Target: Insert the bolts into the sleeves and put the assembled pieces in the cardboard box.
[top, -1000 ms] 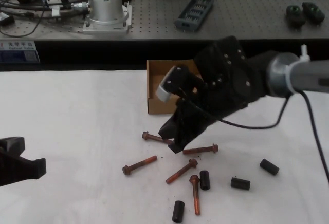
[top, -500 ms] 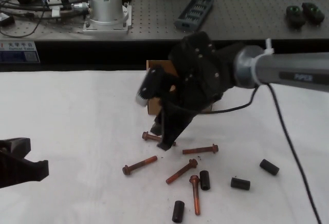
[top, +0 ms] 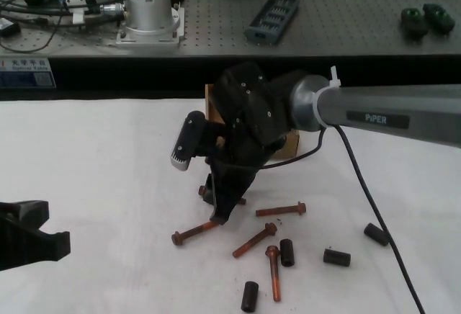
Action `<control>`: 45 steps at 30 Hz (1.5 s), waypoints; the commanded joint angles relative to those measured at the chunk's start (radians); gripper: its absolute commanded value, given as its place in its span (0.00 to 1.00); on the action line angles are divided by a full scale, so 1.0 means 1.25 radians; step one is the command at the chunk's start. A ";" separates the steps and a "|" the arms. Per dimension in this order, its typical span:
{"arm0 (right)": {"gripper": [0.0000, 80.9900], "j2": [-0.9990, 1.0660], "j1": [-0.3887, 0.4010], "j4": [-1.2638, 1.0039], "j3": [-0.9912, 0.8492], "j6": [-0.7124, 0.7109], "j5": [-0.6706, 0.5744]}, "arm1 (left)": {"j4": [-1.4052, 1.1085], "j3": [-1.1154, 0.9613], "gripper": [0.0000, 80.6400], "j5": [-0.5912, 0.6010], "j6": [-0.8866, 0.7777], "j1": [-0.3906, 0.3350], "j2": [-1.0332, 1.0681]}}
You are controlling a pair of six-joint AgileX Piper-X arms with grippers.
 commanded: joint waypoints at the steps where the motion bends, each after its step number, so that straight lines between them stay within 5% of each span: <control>1: 0.27 0.007 -0.007 0.081 -0.040 -0.020 0.064 | 0.005 -0.011 0.01 0.017 -0.011 0.003 -0.004; 9: 0.17 0.007 -0.007 0.150 -0.055 -0.054 0.140 | 0.005 -0.011 0.01 0.017 -0.011 0.003 -0.029; 32: 0.17 0.007 -0.006 0.137 -0.055 -0.060 0.023 | 0.056 -0.027 0.01 0.017 0.003 0.003 -0.032; 45: 0.17 0.017 -0.006 0.189 -0.051 -0.101 0.079 | 0.077 -0.037 0.01 0.023 0.010 0.003 -0.032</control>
